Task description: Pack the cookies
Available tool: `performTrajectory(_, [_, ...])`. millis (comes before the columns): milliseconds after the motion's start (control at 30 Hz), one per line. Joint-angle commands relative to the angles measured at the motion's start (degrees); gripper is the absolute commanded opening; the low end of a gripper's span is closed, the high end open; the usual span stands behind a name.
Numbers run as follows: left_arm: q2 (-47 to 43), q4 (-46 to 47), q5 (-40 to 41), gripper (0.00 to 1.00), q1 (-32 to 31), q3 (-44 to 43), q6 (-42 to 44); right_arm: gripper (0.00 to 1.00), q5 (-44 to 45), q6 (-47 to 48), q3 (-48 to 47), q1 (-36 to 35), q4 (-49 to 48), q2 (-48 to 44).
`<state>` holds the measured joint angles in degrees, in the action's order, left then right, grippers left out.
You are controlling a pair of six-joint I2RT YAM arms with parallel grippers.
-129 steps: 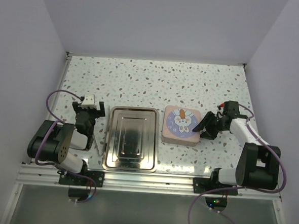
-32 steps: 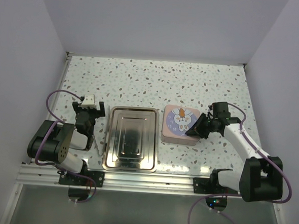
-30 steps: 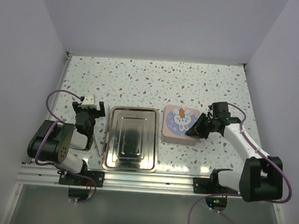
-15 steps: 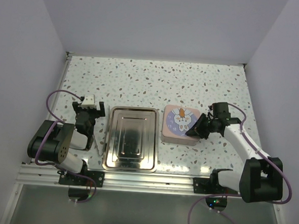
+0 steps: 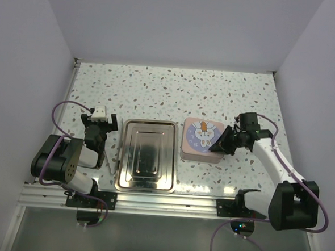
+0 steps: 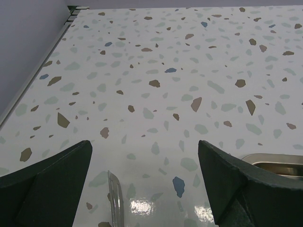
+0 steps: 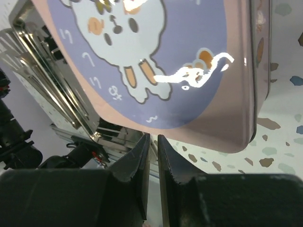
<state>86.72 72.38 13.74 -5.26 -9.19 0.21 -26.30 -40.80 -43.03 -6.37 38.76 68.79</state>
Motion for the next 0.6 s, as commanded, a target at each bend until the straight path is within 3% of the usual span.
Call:
performTrajectory(0, [-0.1,6.5,0.9,1.0,0.3,0.0,0.6,0.16,-0.6,0.5,-5.9,0.0,1.3,-2.1])
performTrajectory(233, [-0.1,6.5,0.9,1.0,0.3,0.0,0.7,0.16,-3.3,-2.3,-9.1,-0.3,-3.0,1.6])
performTrajectory(567, [-0.1,6.5,0.9,1.0,0.3,0.0,0.6,0.12,-0.2,-7.6,-4.3,-4.9,-10.5,7.7])
